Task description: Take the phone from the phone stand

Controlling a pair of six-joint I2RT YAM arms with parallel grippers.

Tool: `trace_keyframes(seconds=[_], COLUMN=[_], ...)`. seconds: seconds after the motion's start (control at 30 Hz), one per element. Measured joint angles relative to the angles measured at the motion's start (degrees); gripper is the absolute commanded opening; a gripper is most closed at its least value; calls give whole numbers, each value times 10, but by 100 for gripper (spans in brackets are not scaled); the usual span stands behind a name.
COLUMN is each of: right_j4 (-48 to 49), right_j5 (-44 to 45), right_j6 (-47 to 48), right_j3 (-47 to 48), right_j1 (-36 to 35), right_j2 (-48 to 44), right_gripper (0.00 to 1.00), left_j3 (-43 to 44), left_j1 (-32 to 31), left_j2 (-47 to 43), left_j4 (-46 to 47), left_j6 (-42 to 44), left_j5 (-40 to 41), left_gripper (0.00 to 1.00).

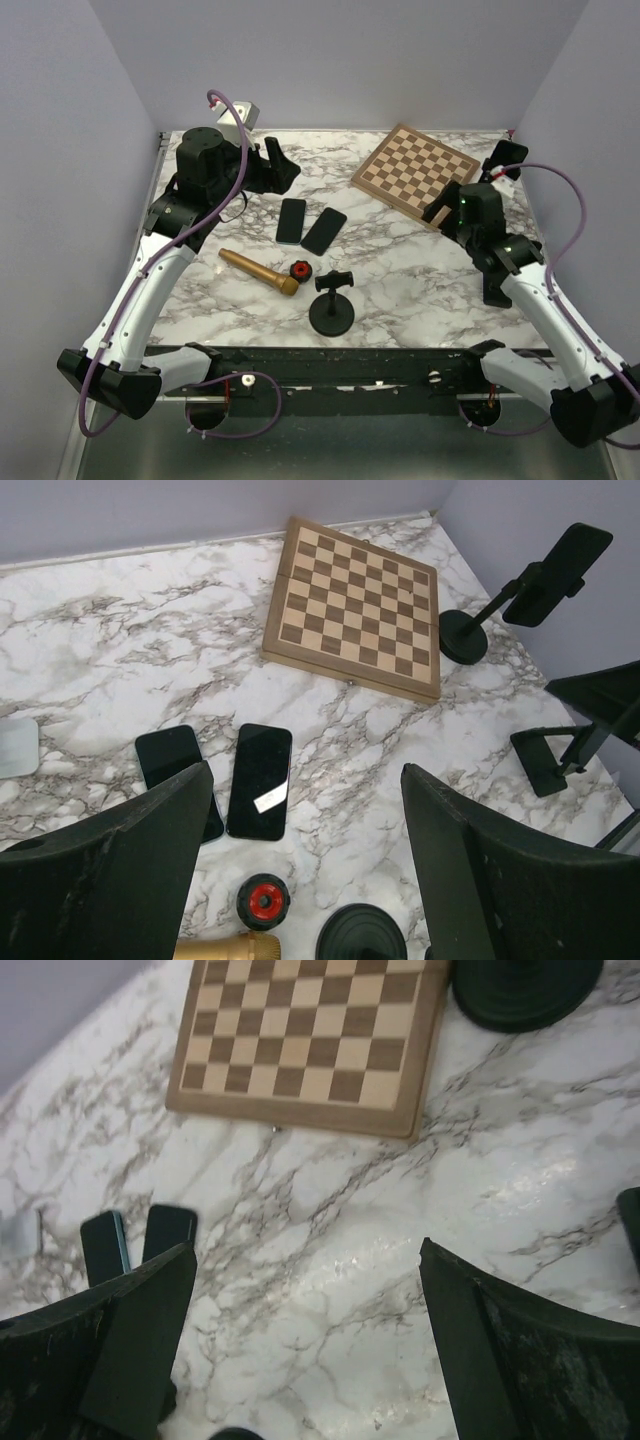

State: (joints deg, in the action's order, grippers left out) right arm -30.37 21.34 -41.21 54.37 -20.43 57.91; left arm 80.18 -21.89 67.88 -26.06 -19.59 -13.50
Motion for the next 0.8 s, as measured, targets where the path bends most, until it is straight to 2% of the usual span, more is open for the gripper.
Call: trace_keyframes(seconds=[0.2,0.3,0.47,0.63,0.8], right_j4=[-2,-2,-15,-68,-150], right_j5=[13,0,-79,-85,-46], right_j6=[12,20,27,23,1], right_j3=[12,30,52,83,135], right_j1=[132,227,383,409,409], right_j2=[-71,-62,-4,62,120], right_gripper=[100,100,100,100,100], left_j3=[-1,-1,-1,-1,-2], left_j1=[0,0,0,0,2], left_j2=[0,0,0,0,0], left_j4=[3,3,3,3,9], left_j6=[-2,-4,-6,-13,-23], left_j5=[-3,-5,-7,-20,-38], left_gripper=[84,84,84,84,84])
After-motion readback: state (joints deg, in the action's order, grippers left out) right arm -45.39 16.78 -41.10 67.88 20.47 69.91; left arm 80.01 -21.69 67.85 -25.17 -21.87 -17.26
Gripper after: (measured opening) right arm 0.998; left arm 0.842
